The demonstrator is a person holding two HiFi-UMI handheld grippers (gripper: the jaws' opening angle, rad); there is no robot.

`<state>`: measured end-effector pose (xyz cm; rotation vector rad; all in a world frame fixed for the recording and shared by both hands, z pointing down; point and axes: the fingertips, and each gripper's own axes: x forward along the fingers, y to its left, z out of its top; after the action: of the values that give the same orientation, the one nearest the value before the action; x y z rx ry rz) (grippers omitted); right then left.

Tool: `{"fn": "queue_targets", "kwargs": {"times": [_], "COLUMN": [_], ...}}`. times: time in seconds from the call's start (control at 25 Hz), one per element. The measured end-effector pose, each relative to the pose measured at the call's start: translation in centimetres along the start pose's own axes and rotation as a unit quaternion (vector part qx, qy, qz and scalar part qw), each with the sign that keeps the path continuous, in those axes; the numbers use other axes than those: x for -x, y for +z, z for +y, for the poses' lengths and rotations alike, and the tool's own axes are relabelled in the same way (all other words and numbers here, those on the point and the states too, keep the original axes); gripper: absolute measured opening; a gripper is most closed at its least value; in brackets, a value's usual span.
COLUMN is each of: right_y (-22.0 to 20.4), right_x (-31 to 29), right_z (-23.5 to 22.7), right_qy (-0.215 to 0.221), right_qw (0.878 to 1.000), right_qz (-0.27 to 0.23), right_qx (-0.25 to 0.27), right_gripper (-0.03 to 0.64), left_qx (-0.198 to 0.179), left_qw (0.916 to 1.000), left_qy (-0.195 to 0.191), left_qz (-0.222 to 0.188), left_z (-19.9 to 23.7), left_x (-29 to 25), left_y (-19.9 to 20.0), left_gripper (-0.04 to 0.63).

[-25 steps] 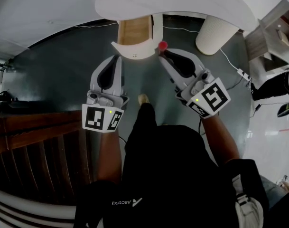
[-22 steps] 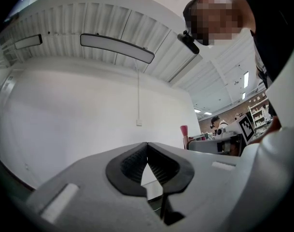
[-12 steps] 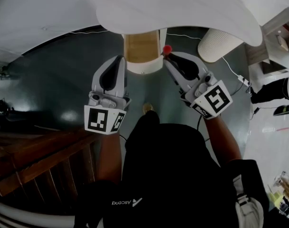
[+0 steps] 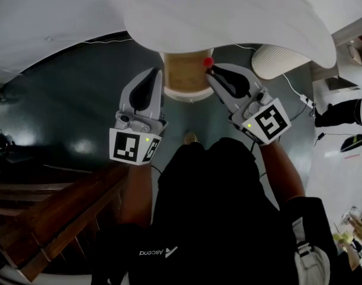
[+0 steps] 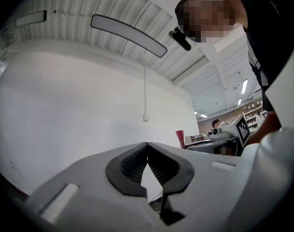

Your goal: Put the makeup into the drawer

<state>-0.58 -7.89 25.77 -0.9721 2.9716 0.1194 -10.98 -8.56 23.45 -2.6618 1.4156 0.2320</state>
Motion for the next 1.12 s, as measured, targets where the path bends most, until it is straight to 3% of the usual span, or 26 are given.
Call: {"fn": "queue_targets", "kwargs": {"times": [0.24, 0.6, 1.12], "right_y": [-3.5, -11.7, -24.0], "right_x": [-4.0, -8.2, -10.8], "right_z": [-0.4, -3.0, -5.0], "right_qy": [0.032, 0.097, 0.190], "right_qw": [0.997, 0.976, 0.915], "right_qz": [0.061, 0.174, 0.327], "right_qx": [0.046, 0.089, 0.141], "right_gripper": [0.051, 0.051, 0.051], "left_qx": [0.009, 0.016, 0.018], "left_qw": [0.9999, 0.9985, 0.9928], "left_qy": [0.006, 0.049, 0.113], "left_qz": [0.004, 0.018, 0.037], "left_z": [2.7, 5.7, 7.9], "left_x": [-1.1, -3.6, -5.6], "left_y": [-2.2, -5.8, -10.5], "left_gripper": [0.011, 0.011, 0.011]}}
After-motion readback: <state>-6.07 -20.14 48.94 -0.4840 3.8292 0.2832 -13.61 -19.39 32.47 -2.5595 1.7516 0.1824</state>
